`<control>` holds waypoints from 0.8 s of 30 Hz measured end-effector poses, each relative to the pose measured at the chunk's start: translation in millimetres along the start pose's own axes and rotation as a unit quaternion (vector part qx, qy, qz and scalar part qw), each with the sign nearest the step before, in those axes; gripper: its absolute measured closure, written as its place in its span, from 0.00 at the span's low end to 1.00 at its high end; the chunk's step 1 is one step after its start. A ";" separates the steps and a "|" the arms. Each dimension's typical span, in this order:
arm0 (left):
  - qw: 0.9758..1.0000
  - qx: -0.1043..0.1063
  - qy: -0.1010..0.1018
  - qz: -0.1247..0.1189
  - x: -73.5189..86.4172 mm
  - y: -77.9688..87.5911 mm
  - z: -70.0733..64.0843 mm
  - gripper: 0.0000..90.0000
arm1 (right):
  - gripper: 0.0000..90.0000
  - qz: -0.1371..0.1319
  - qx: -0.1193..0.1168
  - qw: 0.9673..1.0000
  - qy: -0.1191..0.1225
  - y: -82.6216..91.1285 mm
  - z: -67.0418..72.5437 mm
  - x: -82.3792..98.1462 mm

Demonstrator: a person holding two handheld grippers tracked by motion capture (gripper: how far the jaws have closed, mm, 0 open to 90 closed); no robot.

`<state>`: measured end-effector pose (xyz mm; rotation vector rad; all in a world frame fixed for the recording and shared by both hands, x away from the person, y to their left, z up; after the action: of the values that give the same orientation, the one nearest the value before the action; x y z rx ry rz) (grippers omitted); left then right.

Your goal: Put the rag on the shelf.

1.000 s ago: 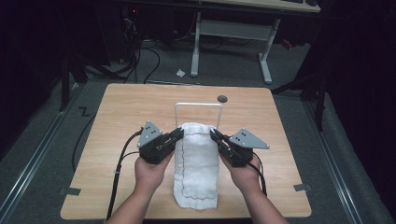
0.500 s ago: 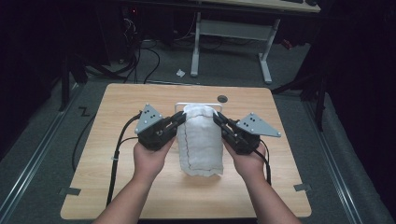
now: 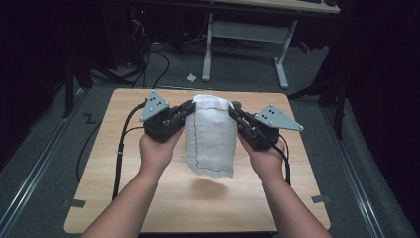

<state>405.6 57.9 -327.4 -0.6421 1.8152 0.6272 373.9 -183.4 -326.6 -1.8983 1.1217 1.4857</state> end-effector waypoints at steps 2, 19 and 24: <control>1.000 0.001 0.000 -0.002 -5.1 -3.6 0.5 0.93 | 0.95 -0.001 0.002 1.000 0.002 -1.4 -1.9 -1.7; 1.000 -0.021 -0.018 0.003 -47.2 -38.9 22.1 0.93 | 0.95 0.003 0.029 0.999 -0.025 -40.6 -43.3 -17.8; 0.999 -0.026 -0.019 0.013 -53.6 -49.0 28.5 0.93 | 0.95 0.010 0.030 0.999 -0.027 -48.0 -50.9 -18.5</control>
<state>474.0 49.2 -290.8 -0.6380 1.7790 0.7016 440.5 -190.7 -299.4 -1.8003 1.1523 1.4880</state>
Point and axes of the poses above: each handheld gripper's, and its own axes: y roughly backward along the jaws, x roughly out of its underside, z roughly to its left, the point moved 2 cm from there along -y, roughly forward along the jaws, and after that the axes turned 13 degrees about y, right-handed, at the moved point
